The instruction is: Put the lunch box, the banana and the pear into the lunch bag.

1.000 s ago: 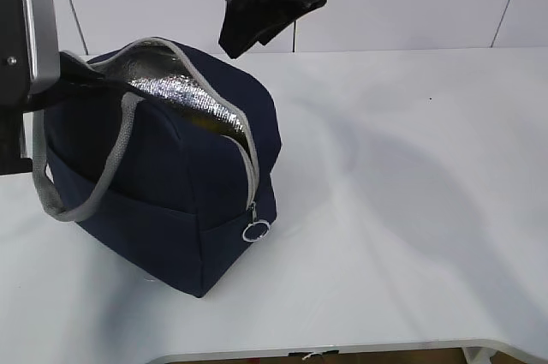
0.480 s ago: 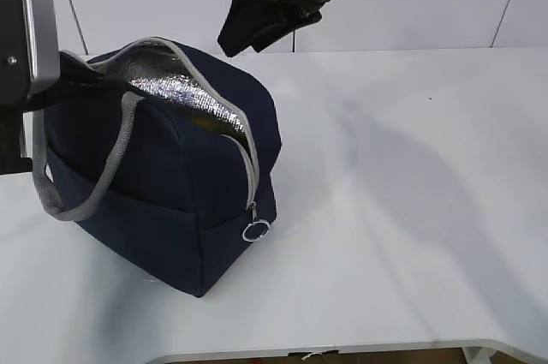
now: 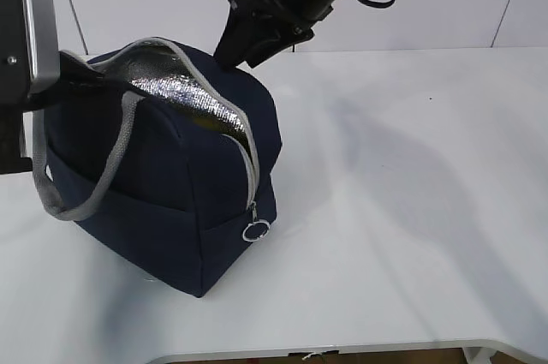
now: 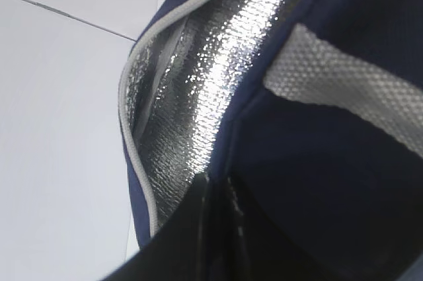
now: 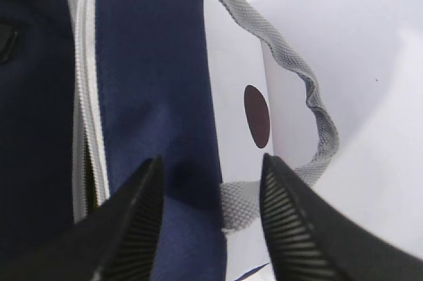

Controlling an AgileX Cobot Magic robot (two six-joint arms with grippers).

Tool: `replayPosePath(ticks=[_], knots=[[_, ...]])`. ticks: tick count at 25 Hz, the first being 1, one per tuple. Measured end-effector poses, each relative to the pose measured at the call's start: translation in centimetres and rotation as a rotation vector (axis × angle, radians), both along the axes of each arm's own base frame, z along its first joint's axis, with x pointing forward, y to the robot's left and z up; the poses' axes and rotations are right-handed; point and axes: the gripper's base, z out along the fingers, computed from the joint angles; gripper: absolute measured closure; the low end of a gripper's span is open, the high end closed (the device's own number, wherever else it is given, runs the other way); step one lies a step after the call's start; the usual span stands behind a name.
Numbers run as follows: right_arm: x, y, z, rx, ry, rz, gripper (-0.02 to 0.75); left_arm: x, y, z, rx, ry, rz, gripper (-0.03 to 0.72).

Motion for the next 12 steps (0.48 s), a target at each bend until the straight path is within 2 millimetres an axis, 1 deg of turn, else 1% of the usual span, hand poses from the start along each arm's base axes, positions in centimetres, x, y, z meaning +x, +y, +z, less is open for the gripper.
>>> replayPosePath(ticks=[2,4,6,8,12], knots=[[-0.01,0.02,0.02,0.004,0.002,0.000,0.368,0.00,0.00,0.00,0.000,0.000,0.000,0.701],[-0.08,0.11,-0.16,0.004,0.010,0.002,0.431,0.02,0.02,0.01,0.001,-0.002,0.003,0.701],[-0.12,0.10,-0.49,0.000,0.020,0.003,0.477,0.05,0.05,0.02,0.002,-0.004,0.007,0.701],[-0.15,0.09,-0.75,-0.004,0.027,0.004,0.489,0.06,0.07,0.03,0.002,-0.006,0.009,0.701],[-0.18,0.14,-0.77,0.003,0.033,0.005,0.489,0.08,0.08,0.04,0.003,-0.007,0.011,0.701]])
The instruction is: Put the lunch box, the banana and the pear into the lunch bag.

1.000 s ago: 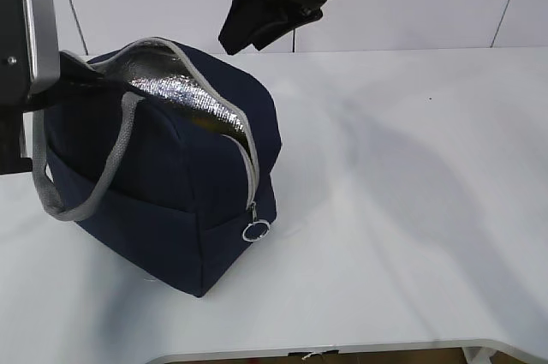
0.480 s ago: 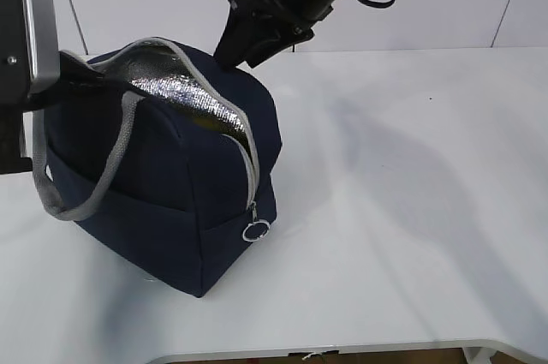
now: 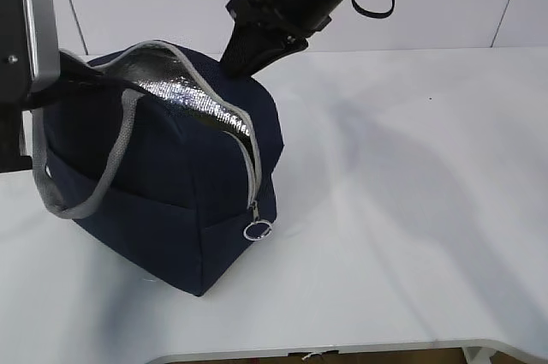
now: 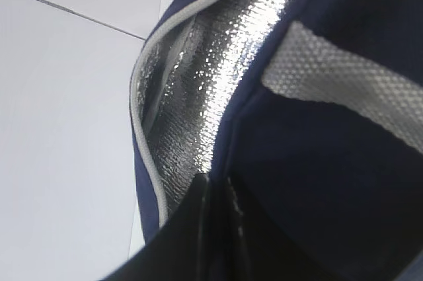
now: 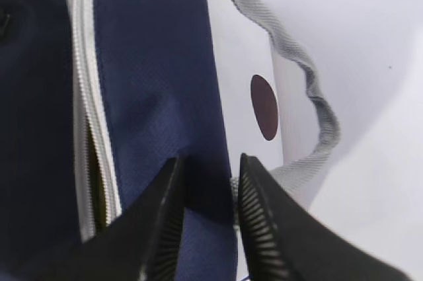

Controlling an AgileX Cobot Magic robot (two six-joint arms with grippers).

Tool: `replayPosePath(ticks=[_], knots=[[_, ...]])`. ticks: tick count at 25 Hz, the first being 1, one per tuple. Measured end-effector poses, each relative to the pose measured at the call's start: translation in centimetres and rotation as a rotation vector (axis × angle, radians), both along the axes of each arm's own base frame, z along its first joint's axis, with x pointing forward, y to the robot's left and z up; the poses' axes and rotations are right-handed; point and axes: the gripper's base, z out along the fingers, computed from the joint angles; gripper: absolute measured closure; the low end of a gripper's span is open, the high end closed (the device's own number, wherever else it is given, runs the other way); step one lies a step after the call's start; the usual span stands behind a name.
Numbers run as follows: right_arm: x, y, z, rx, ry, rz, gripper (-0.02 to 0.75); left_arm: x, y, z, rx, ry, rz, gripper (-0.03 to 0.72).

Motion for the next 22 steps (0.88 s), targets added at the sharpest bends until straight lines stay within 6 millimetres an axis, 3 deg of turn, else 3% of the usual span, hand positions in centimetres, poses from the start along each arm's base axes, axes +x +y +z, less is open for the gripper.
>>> replayPosePath(ticks=[11,14,18,22], knots=[[-0.06,0.13,0.11,0.019,0.008,0.001,0.492,0.04,0.04,0.02,0.001,-0.004,0.006,0.701],[-0.06,0.13,0.11,0.018,-0.001,0.011,0.547,0.04,0.04,0.02,0.001,-0.004,0.006,0.701],[-0.06,0.13,0.11,0.016,-0.015,0.027,0.715,0.04,0.04,0.02,0.001,-0.004,0.006,0.701],[-0.06,0.13,0.11,0.014,-0.024,0.037,0.720,0.10,0.10,0.05,0.003,-0.009,0.013,0.701]])
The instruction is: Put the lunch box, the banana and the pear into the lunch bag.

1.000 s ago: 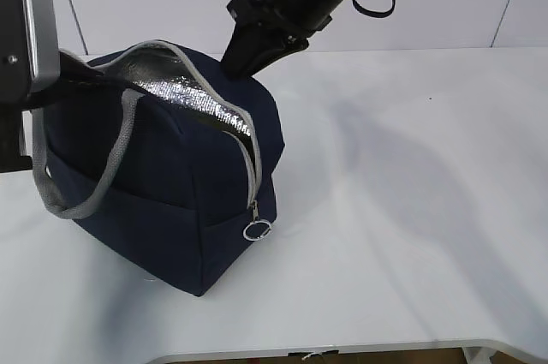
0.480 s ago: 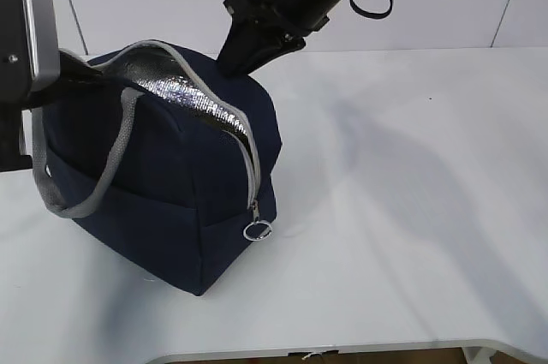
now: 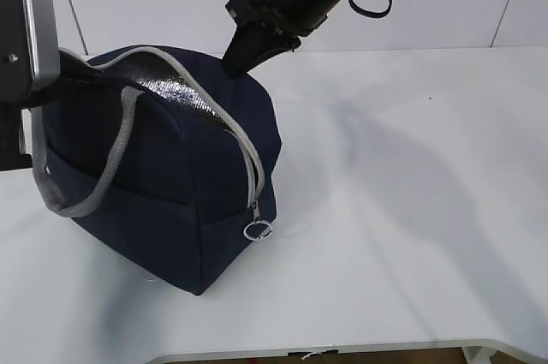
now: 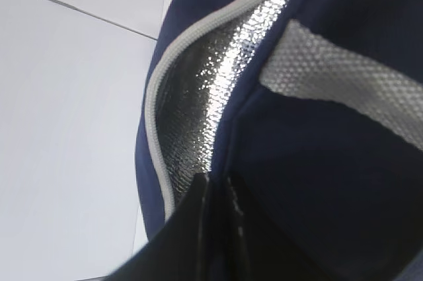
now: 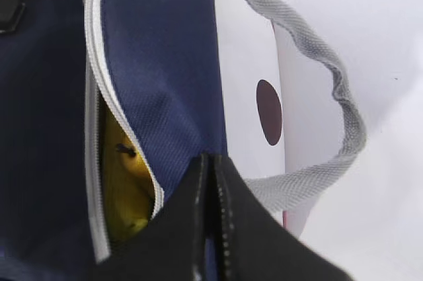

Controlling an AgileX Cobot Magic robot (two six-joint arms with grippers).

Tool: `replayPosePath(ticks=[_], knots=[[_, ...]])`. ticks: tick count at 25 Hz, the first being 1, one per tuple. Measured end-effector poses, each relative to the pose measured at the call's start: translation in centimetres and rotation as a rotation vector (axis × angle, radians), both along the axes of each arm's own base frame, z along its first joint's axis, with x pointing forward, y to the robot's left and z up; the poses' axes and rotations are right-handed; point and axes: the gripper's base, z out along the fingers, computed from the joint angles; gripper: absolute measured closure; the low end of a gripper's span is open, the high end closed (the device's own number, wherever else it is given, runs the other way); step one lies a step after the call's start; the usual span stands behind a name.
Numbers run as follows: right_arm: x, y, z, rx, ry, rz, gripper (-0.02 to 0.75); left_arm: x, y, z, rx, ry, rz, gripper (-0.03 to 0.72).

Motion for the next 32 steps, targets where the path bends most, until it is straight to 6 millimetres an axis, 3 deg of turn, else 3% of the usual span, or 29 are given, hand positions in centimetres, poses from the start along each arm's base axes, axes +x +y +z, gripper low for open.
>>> replayPosePath(ticks=[4,9,19,27,32], knots=[[-0.1,-0.1,0.1,-0.004,-0.005,-0.002,0.720,0.1,0.1,0.1,0.043,-0.034,-0.015,0.701],[-0.7,-0.9,1.9,-0.049,-0.048,-0.040,0.720,1.0,-0.7,0.1,0.088,-0.062,-0.057,0.701],[-2.2,-4.9,3.7,-0.155,-0.065,-0.183,0.720,3.3,-6.0,1.2,0.105,-0.135,-0.167,0.701],[-4.3,-9.3,4.6,-0.144,-0.098,-0.319,0.720,3.1,-9.8,1.4,0.104,-0.157,-0.271,0.701],[-6.6,-10.5,4.2,-0.136,-0.123,-0.369,0.720,3.0,-11.3,1.5,0.107,-0.170,-0.314,0.701]])
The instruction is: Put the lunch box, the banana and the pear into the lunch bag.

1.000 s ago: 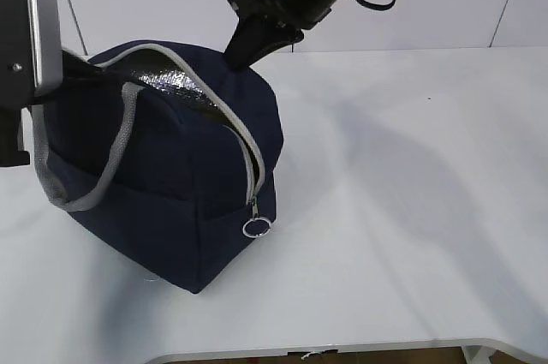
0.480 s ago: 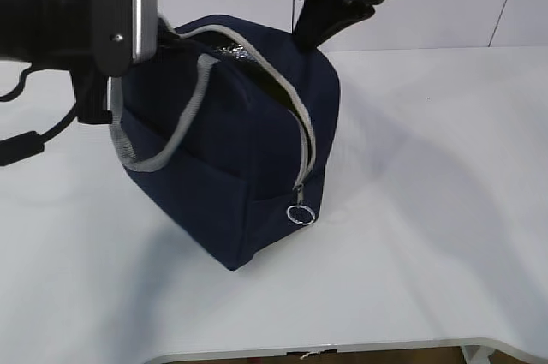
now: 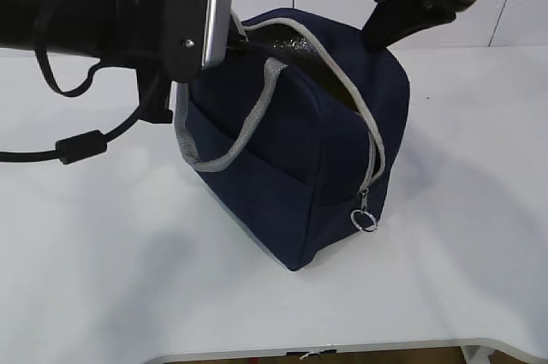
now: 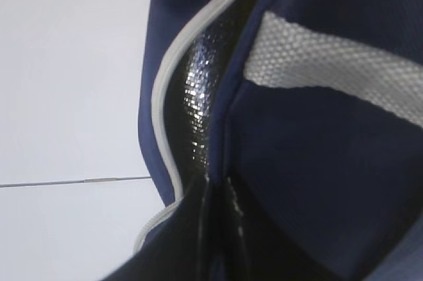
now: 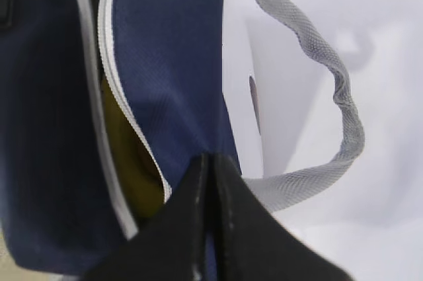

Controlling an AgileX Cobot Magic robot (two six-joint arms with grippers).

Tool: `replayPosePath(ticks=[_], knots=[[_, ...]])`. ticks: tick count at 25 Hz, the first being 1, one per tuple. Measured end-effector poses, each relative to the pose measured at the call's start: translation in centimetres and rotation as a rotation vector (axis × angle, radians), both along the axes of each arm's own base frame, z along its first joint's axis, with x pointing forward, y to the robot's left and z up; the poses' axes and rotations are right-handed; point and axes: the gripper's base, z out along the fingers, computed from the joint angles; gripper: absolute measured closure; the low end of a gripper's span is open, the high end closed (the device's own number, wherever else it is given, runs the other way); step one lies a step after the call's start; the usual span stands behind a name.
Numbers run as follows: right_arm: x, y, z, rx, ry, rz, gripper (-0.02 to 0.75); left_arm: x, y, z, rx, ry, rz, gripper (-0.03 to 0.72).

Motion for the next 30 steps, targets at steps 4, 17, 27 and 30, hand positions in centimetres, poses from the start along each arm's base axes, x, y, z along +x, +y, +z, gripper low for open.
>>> replayPosePath(ticks=[4,17,27,30], knots=[[-2.0,-0.6,-0.5,0.033,-0.021,-0.034,0.720,0.0,-0.1,0.0,0.003,-0.004,-0.007,0.701],[-3.3,-0.4,-0.3,0.121,-0.025,-0.031,0.720,0.2,-0.1,0.1,-0.004,-0.011,0.012,0.548],[-3.5,-0.1,-0.3,0.145,-0.003,-0.012,0.720,1.2,1.4,1.6,-0.191,0.005,0.301,0.214],[-3.5,0.0,-0.2,0.163,-0.005,-0.010,0.720,0.5,2.3,3.3,-0.351,0.070,0.407,0.211]])
